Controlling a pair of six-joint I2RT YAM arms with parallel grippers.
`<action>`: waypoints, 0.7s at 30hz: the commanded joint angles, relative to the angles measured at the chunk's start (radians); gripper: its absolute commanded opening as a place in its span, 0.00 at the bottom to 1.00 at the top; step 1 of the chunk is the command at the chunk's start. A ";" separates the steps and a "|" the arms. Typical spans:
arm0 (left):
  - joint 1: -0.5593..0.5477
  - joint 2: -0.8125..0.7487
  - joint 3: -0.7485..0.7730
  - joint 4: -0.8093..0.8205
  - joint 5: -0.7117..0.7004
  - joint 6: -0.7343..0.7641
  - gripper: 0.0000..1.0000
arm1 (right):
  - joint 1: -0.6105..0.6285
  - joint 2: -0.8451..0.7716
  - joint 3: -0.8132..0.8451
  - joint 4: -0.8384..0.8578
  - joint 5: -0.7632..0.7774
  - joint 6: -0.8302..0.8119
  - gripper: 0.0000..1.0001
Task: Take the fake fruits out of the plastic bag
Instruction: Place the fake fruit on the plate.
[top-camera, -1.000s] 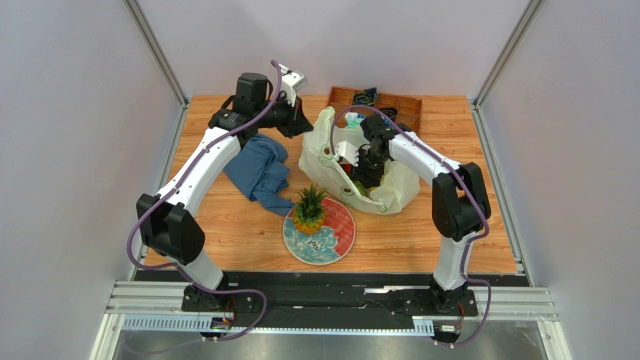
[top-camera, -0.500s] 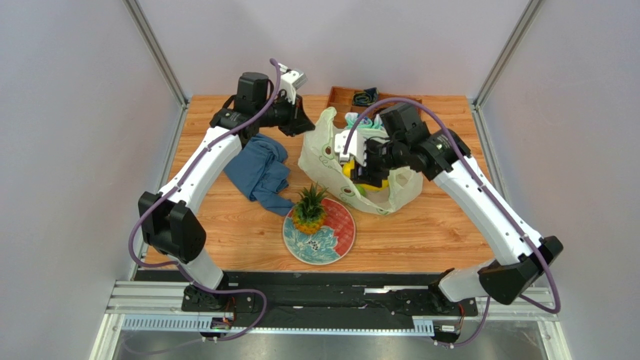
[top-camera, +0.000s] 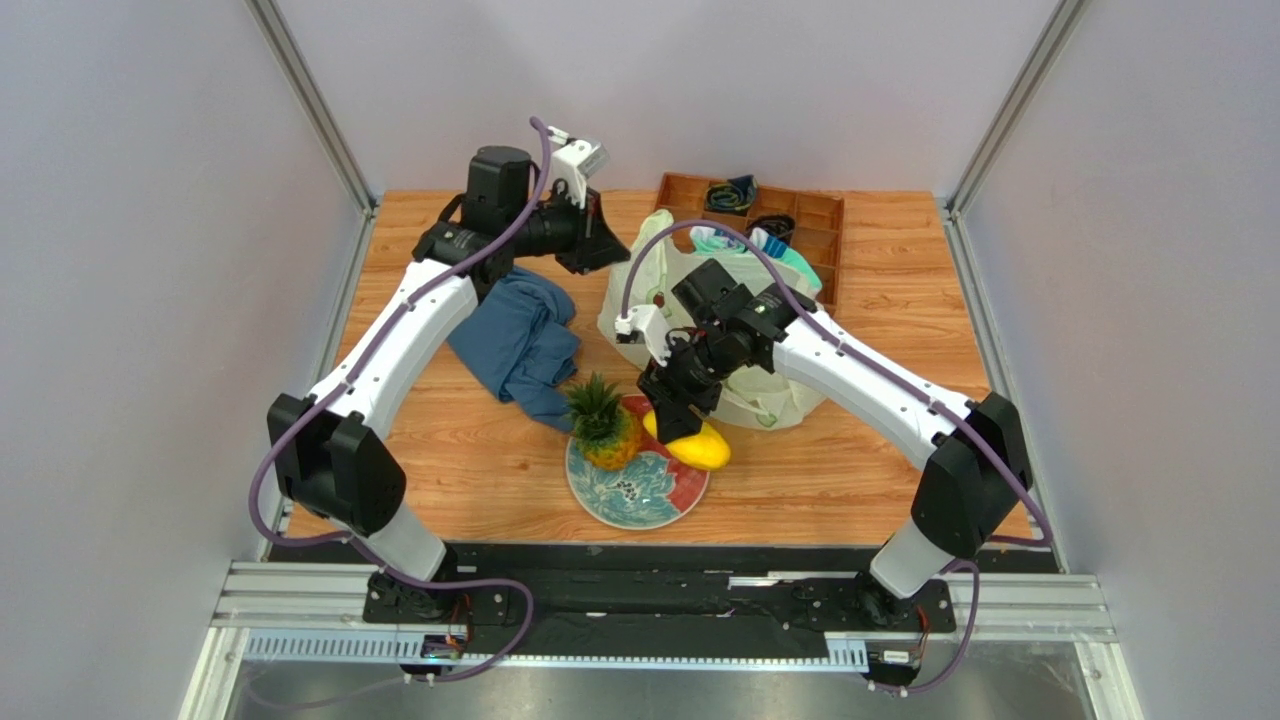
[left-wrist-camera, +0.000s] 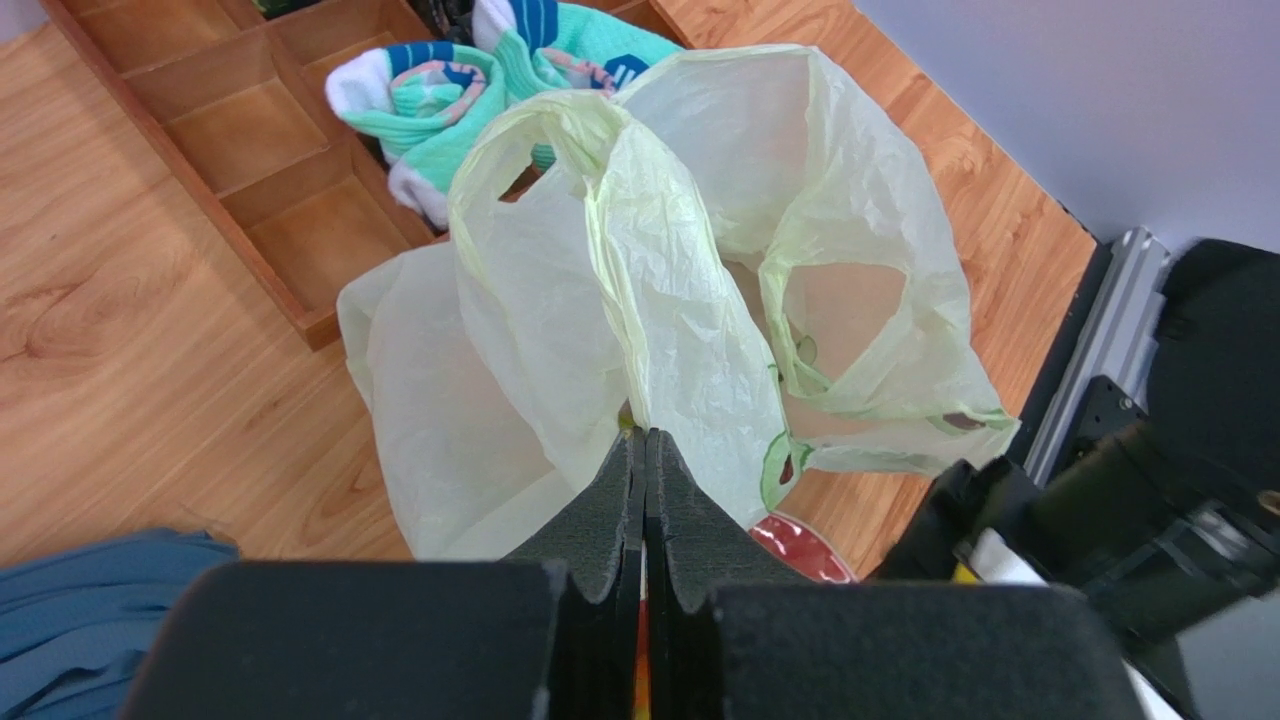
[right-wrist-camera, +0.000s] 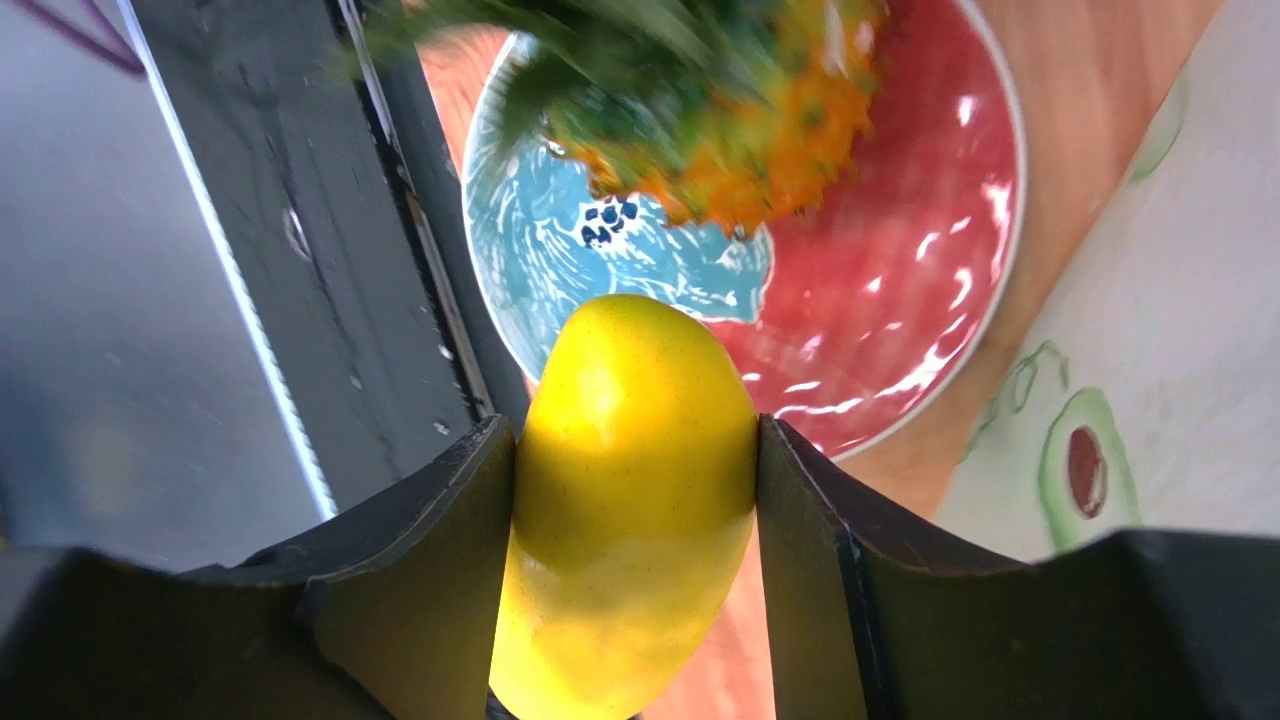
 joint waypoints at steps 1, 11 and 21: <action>-0.003 -0.091 -0.022 0.047 0.014 -0.015 0.00 | -0.016 -0.029 -0.044 0.112 -0.050 0.301 0.41; -0.005 -0.119 -0.050 0.017 0.005 0.006 0.00 | -0.117 0.139 -0.079 0.251 -0.003 0.471 0.42; -0.005 -0.103 -0.072 0.006 0.012 0.014 0.00 | -0.171 0.320 0.011 0.265 -0.021 0.511 0.54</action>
